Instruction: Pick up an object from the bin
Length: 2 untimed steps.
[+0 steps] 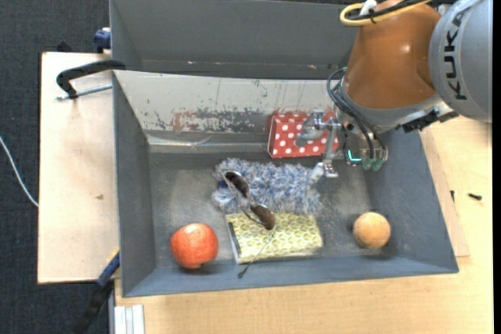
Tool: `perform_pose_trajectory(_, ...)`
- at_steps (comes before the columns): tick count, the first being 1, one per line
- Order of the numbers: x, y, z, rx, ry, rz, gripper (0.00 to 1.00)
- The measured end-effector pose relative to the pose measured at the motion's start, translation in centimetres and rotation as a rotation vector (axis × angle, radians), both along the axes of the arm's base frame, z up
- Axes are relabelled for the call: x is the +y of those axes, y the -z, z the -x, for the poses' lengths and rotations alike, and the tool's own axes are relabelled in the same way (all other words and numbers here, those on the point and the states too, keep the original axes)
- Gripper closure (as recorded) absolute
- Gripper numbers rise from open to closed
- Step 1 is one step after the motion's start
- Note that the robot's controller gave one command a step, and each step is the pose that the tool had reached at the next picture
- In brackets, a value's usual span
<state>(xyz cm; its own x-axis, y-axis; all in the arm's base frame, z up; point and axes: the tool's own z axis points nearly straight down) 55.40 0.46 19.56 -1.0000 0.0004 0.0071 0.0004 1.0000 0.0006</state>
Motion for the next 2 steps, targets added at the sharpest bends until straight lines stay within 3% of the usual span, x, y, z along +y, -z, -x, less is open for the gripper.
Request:
perform_pose_trajectory(1,0.0,-0.4,-0.2,-0.008,0.000,0.000,0.00)
perform_pose_trajectory(2,0.4,3.8,-0.5,-0.017,-0.004,0.000,0.00)
